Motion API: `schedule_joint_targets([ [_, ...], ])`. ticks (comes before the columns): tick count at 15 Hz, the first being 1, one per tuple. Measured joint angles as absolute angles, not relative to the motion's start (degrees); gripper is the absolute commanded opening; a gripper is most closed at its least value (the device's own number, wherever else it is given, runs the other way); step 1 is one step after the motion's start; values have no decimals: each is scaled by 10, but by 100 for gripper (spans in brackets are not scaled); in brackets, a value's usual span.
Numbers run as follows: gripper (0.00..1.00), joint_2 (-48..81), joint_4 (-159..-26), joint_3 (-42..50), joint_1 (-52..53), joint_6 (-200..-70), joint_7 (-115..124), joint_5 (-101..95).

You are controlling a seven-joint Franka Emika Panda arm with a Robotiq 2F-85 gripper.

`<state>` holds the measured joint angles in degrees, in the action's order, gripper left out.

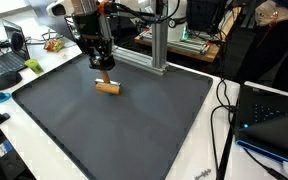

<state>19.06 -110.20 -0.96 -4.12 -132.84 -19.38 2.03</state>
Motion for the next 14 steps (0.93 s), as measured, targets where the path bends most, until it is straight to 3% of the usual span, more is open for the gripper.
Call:
schedule_joint_targets([
  [14,22,210,-1073,-12,-47,-1293,-195,25],
])
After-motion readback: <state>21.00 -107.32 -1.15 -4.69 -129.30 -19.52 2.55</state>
